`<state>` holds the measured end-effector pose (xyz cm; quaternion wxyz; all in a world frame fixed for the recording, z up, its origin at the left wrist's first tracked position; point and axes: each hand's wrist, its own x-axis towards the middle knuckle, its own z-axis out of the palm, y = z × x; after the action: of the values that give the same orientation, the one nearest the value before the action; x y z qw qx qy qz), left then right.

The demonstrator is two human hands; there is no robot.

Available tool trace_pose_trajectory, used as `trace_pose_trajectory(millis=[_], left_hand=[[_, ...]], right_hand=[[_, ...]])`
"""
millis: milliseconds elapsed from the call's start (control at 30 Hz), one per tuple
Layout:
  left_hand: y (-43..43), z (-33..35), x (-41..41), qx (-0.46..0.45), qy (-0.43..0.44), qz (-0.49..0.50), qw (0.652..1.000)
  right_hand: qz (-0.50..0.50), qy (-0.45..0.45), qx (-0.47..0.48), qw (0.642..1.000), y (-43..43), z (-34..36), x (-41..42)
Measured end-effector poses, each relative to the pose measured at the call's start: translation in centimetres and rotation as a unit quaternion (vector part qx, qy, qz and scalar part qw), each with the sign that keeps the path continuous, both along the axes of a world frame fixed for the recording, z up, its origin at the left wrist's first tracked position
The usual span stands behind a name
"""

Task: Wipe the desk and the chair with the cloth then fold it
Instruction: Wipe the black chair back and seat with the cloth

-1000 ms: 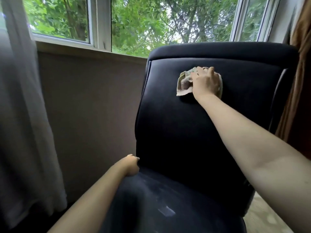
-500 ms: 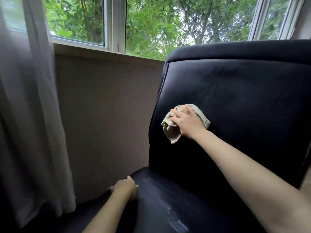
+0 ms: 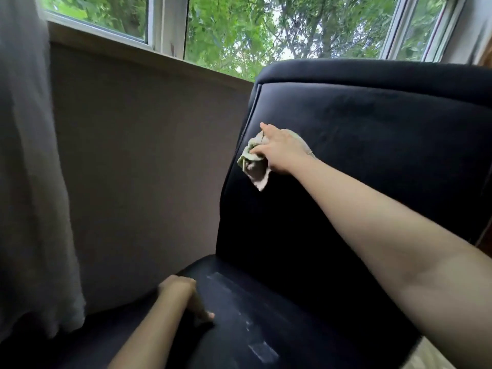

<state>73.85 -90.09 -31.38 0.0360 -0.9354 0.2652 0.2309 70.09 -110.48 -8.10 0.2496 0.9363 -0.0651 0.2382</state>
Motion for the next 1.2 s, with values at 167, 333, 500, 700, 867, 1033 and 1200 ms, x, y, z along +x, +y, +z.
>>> trace_pose_trajectory(millis=[167,333,500,700,867,1033,1200], left_hand=[[-1.0,-0.1,-0.5,0.039,-0.033,-0.032,0.998],[-1.3,0.1,-0.6,0.058,-0.055,-0.069,0.994],[-1.3,0.7,-1.2,0.067,-0.062,-0.082,0.992],[-2.2,0.5,-1.0,0.072,-0.061,-0.093,0.991],[-2.9,0.0,-0.5,0.076,-0.07,-0.103,0.989],[-3.8,-0.1,-0.5,0.091,-0.071,-0.113,0.987],[-2.8,-0.7,-1.3,0.006,-0.048,-0.094,0.994]], right_hand=[[-0.113,-0.04,0.002,0.993,-0.1,3.4,2.0],[-0.13,-0.115,0.034,0.984,-0.4,2.1,4.2],[-0.043,-0.011,-0.053,0.998,1.0,-4.2,4.5],[0.036,0.198,-0.18,0.963,0.6,-10.0,1.2],[-0.12,-0.156,-0.123,0.973,-5.4,5.1,-2.4],[-0.219,-0.171,-0.016,0.96,-7.3,6.7,-8.3],[-0.127,-0.036,-0.046,0.99,-2.4,-6.8,-8.9]])
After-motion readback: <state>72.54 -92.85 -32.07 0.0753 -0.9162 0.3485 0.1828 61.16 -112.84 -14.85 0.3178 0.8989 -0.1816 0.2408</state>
